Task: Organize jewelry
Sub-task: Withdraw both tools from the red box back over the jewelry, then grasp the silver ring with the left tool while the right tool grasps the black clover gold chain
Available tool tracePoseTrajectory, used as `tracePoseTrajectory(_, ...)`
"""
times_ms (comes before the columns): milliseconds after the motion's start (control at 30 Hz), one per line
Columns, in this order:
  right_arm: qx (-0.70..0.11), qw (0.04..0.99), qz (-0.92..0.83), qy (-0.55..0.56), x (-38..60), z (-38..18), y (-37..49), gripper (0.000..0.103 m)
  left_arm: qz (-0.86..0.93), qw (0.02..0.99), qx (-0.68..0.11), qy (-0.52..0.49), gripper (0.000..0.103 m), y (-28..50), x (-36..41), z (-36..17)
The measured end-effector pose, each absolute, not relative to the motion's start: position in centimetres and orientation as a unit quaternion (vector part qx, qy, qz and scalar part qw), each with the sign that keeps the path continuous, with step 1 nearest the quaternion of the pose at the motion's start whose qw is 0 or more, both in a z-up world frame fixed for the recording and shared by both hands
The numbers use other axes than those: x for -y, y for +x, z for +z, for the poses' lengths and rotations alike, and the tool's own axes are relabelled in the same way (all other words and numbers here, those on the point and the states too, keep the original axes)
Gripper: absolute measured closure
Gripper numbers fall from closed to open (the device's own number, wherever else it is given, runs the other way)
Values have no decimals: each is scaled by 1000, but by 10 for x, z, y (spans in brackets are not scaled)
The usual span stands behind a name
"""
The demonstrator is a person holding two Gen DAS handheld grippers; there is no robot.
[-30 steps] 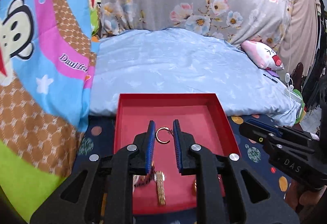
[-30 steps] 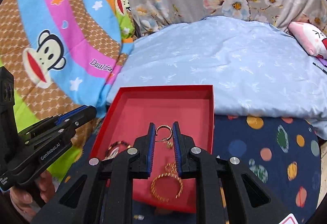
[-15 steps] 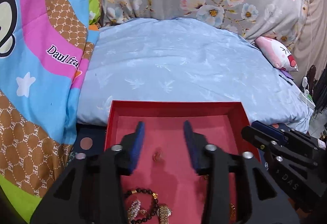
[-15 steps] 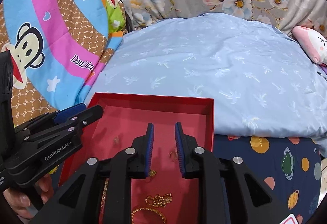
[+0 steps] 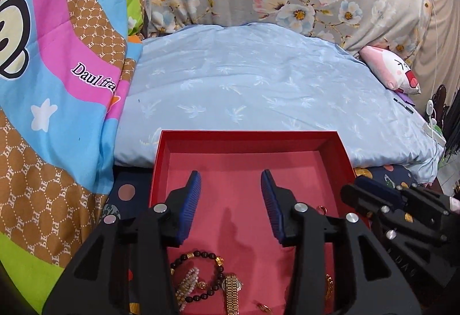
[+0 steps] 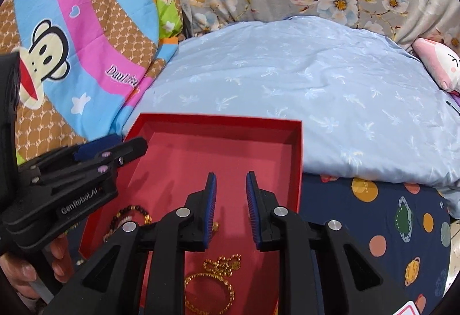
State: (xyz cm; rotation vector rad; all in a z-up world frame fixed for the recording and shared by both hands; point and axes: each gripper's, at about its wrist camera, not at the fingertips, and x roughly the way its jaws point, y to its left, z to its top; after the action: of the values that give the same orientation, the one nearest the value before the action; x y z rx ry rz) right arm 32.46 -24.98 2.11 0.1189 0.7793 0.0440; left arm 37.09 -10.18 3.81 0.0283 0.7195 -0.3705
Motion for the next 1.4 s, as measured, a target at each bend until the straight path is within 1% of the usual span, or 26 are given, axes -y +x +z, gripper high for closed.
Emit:
tracePoseTrajectory(133,-391,919,25,47,243,10,319,88,-177,920,-349,19,61,365,101,37)
tracePoseTrajectory(367,-389,919,28,53,241,11,304,88,-172,919,-354,25,61,354,94,33)
tracePoseTrajectory(533,-385,921,31,48,236,16,278,88,-177,917,-355,31,61,330,84,33)
tracePoseTrajectory(567,-384,921,31,48,235,16,273,88,-177,917,-355,36,59,324,82,34)
tracePoseTrajectory(633,-383,922,30,44,233,16,257,88,-177,917,-355,43,51,309,78,34)
tracePoseTrajectory(667,-383,922,29,42,231,16,246,88,-184,914,-359,45,43,299,75,34)
tracePoseTrajectory(733,-384,922,26,45,231,16,228,88,-196,908,-367,48,38,276,68,31)
tracePoseTrajectory(800,-385,921,25,54,233,15,206,88,-205,903,-374,55,37,255,62,26)
tracePoseTrajectory(1067,-399,914,8,80,236,3,131,88,-220,878,-416,86,37,177,46,-16)
tracePoseTrajectory(1233,-409,909,0,85,228,-6,92,88,-219,868,-436,94,37,151,43,-42)
tracePoseTrajectory(1333,-416,905,3,92,222,-13,79,88,-218,865,-442,95,41,145,44,-53)
tracePoseTrajectory(1400,-419,903,4,96,219,-17,71,87,-223,861,-448,88,49,143,44,-59)
